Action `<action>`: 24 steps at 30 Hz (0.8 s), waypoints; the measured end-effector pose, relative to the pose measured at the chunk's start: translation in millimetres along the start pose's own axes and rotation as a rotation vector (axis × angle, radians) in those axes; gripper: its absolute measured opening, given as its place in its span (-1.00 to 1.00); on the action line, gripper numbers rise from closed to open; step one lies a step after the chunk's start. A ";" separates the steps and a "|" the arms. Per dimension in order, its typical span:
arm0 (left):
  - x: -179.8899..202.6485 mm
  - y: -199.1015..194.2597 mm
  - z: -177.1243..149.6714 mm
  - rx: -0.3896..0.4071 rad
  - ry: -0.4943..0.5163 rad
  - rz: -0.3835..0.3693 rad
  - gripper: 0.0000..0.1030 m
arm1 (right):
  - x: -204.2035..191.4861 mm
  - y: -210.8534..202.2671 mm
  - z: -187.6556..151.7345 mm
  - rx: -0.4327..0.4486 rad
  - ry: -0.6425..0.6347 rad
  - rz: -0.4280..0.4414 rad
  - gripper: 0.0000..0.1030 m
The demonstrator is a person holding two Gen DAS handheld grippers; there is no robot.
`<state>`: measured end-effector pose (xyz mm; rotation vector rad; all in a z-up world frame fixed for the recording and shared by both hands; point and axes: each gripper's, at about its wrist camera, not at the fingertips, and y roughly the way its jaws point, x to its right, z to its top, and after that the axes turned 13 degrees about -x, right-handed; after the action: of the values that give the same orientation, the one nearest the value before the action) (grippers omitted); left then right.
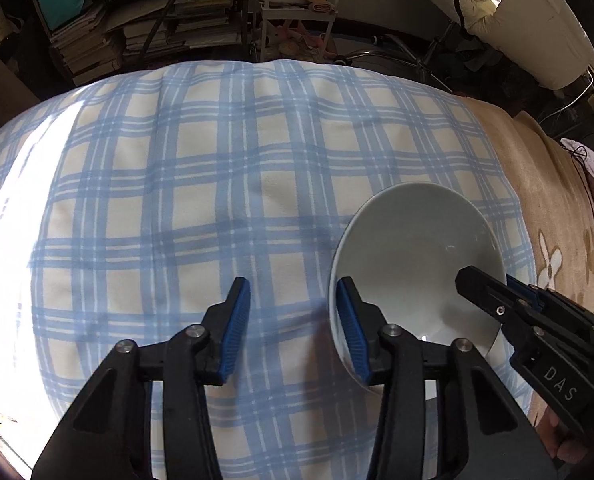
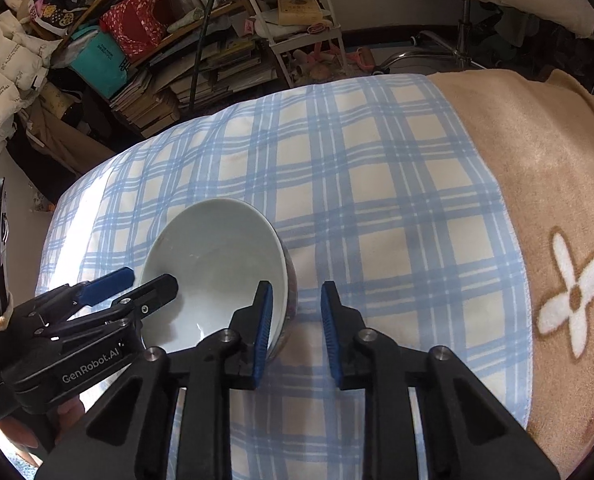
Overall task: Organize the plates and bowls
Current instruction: 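Close both grippers on the small bowl's rim and lift it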
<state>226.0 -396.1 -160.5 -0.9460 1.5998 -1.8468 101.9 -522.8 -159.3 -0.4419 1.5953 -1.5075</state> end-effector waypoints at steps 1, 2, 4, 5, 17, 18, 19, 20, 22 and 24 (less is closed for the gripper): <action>2.6 1.9 -0.4 -0.008 0.009 -0.021 -0.49 | 0.3 1.1 -0.1 -0.003 0.001 0.010 -0.64; 5.3 3.1 -0.6 -0.015 0.020 -0.036 -0.68 | 0.7 1.8 -0.2 -0.007 0.004 0.019 -0.69; 10.7 4.8 -1.1 -0.023 0.037 -0.042 -0.83 | 0.0 2.7 -0.8 -0.009 0.007 0.023 -0.71; 12.6 4.6 -1.8 -0.021 0.044 -0.031 -0.83 | -0.4 2.8 -0.6 -0.008 0.002 0.017 -0.71; 21.6 -22.9 -27.4 0.006 0.068 0.062 -0.80 | -13.9 -16.2 -17.9 0.029 -0.018 0.014 -0.76; 21.4 -27.3 -30.3 0.011 0.066 0.070 -0.80 | -16.0 -19.3 -20.3 0.033 -0.020 0.021 -0.76; 19.9 -32.9 -34.3 0.018 0.065 0.077 -0.80 | -18.9 -22.4 -22.9 0.039 -0.024 0.027 -0.76; 18.6 -37.8 -37.8 0.023 0.066 0.083 -0.79 | -21.9 -25.9 -25.5 0.046 -0.029 0.031 -0.76; 15.0 -47.0 -45.5 0.036 0.061 0.094 -0.79 | -29.5 -32.2 -30.8 0.057 -0.042 0.034 -0.76; 9.9 -55.9 -53.6 0.044 0.049 0.098 -0.78 | -38.0 -37.9 -36.8 0.067 -0.056 0.042 -0.76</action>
<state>181.4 -360.6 -107.1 -0.7942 1.5990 -1.8428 83.2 -478.8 -115.1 -0.4066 1.4978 -1.4992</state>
